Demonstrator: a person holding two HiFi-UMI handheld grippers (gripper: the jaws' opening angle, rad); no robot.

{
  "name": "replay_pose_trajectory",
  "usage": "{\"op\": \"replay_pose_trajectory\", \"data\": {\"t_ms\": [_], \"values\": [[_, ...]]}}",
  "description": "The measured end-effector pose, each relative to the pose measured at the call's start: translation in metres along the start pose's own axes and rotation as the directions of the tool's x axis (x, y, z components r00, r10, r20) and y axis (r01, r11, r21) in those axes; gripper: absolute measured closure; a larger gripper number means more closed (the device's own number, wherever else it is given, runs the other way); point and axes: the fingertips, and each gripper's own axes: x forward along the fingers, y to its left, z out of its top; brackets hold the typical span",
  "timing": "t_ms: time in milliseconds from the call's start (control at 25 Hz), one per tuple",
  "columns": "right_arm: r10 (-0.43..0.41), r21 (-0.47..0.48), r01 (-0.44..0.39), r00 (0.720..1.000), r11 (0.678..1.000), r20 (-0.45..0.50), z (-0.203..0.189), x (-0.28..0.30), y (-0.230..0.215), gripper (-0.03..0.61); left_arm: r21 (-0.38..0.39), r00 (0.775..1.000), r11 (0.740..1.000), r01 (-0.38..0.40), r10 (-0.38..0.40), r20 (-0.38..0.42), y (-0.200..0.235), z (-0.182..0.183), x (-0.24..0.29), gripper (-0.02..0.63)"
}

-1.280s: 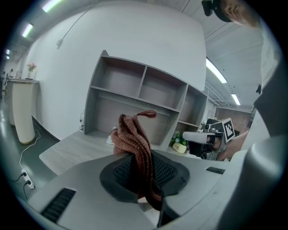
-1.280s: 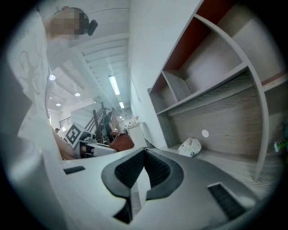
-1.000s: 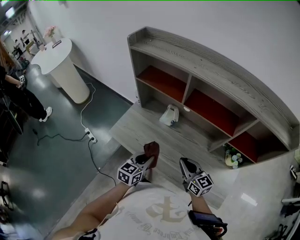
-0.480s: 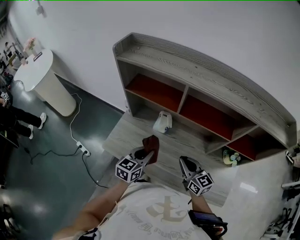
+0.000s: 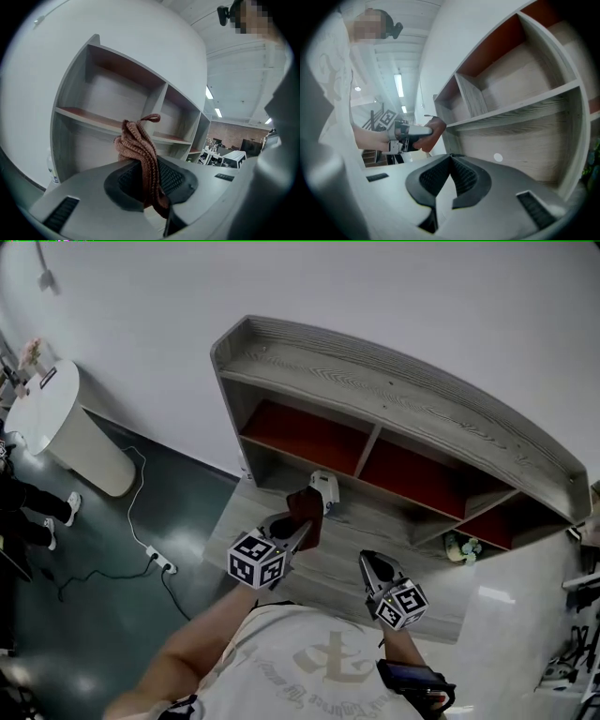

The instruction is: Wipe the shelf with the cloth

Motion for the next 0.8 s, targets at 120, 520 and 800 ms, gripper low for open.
{"op": "replay_pose_trajectory", "data": {"t_ms": [120, 520, 800], "values": [[-0.032, 0.002, 0.032, 0.999, 0.999, 0.006, 0.001, 0.006, 0.002, 0.574, 0.019, 1.000, 0.999, 0.029, -0.029, 0.007, 0.009, 0.022, 0.009, 0.537], [-0.113, 0.005, 0.113, 0.993, 0.994, 0.021, 0.004, 0.022, 0.011, 0.574, 0.057, 0.992, 0.990, 0.126, -0.126, 0.000, 0.025, 0.090, 0.042, 0.537], [-0.166, 0.023, 0.165, 0.986, 0.986, 0.019, -0.002, 0.020, 0.009, 0.574, 0.088, 0.987, 0.983, 0.158, -0.156, -0.035, 0.028, 0.120, 0.082, 0.537]]}}
